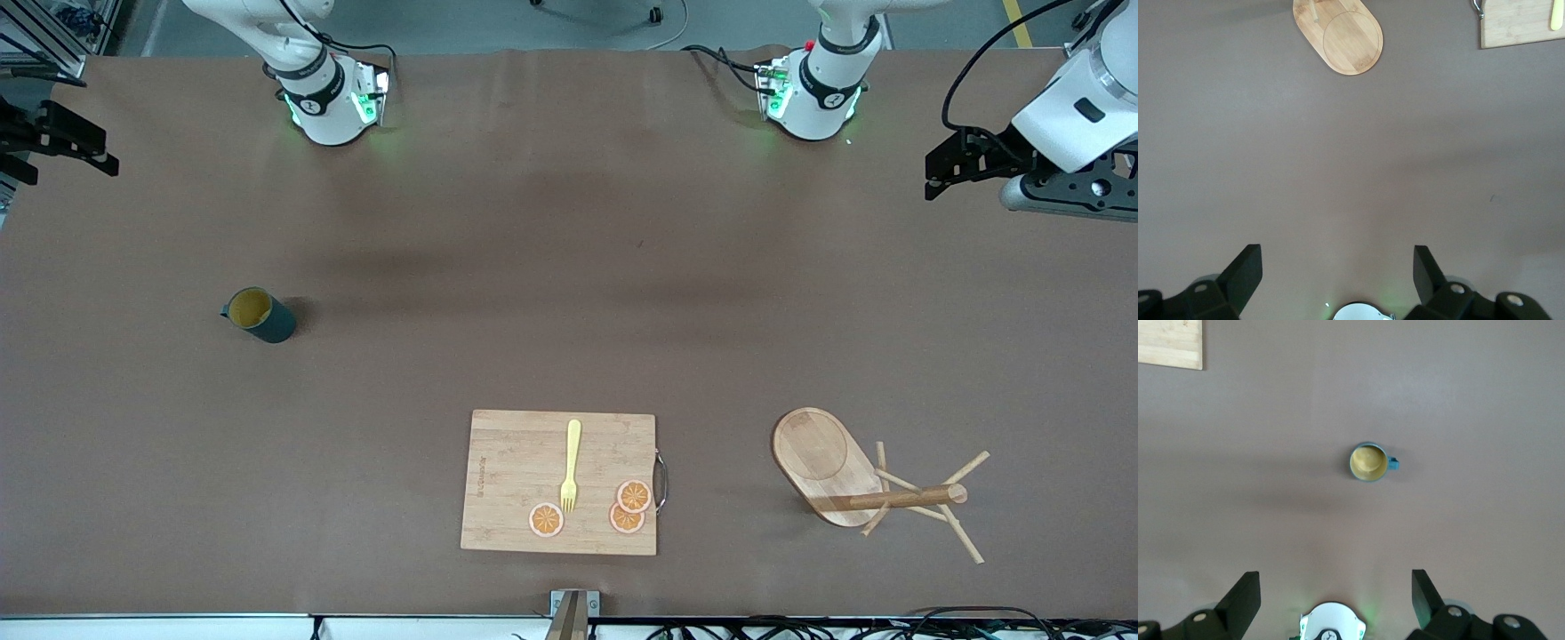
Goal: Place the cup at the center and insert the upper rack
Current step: 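Reach the right gripper toward the teal mug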
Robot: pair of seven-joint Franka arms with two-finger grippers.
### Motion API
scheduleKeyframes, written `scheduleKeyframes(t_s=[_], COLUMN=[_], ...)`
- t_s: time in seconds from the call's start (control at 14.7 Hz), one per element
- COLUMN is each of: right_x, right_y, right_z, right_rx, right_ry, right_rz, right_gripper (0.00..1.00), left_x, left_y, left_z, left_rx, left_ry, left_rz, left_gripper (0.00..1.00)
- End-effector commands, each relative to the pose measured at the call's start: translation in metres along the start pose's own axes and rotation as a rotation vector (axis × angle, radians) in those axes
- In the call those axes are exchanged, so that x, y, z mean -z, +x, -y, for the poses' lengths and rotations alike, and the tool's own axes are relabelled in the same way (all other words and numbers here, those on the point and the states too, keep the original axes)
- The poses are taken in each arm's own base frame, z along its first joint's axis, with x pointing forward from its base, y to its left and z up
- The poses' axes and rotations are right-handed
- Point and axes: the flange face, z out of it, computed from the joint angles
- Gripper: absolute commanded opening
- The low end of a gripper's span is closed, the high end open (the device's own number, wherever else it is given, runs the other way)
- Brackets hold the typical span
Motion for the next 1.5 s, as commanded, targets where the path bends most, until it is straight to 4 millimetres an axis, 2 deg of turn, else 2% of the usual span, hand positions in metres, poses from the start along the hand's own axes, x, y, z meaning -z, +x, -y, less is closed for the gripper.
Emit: scheduleKeyframes(t_s=[0.0,0.27,0.34,0.41,0.48,0.55,0.61,0.75,0.89,0.95,1.02,1.23,1.36,1.43], right_x=[0.011,0.012,0.014,0.021,-0.003,-0.034,-0.054,-0.072,-0.099,-0.121,-0.140,-0.220,-0.268,-0.289], right_y=[-0.017,-0.016,-0.014,-0.011,0.007,0.037,0.055,0.083,0.104,0.111,0.112,0.102,0.090,0.084], right_z=[-0.006,-0.004,-0.004,-0.005,-0.008,-0.012,-0.019,-0.026,-0.028,-0.035,-0.044,-0.064,-0.083,-0.086], right_rx=[-0.033,-0.074,-0.073,-0.064,-0.068,-0.074,-0.081,-0.086,-0.039,-0.028,-0.031,-0.032,0.030,0.109], right_ry=[0.031,0.053,0.046,0.035,0.039,0.050,0.059,0.050,0.039,0.036,0.035,0.042,0.043,0.042], right_rz=[0.008,0.000,-0.010,-0.022,0.032,0.075,0.095,0.037,0.022,0.011,0.001,0.015,0.011,0.007], right_gripper=[1.00,1.00,1.00,1.00,1.00,1.00,1.00,1.00,1.00,1.00,1.00,1.00,1.00,1.00], left_x=[0.007,0.011,0.016,0.012,0.010,0.007,0.004,0.000,-0.003,-0.005,-0.005,-0.007,-0.008,-0.008], left_y=[-0.002,0.001,0.002,0.006,0.008,0.010,0.011,0.014,0.016,0.016,0.016,0.018,0.018,0.018], left_z=[0.003,0.004,0.005,0.005,0.007,0.007,0.006,0.005,0.005,0.006,0.006,0.005,0.005,0.005], left_rx=[0.001,0.008,0.007,0.006,-0.003,-0.006,-0.003,0.010,0.010,0.012,0.012,0.012,0.032,0.065], left_ry=[-0.019,-0.014,-0.011,-0.013,-0.015,-0.019,-0.019,-0.021,-0.025,-0.027,-0.027,-0.025,-0.025,-0.025], left_rz=[0.002,-0.009,-0.020,-0.014,-0.011,-0.005,0.000,0.004,0.009,0.012,0.013,0.010,0.014,0.014], left_gripper=[1.00,1.00,1.00,1.00,1.00,1.00,1.00,1.00,1.00,1.00,1.00,1.00,1.00,1.00])
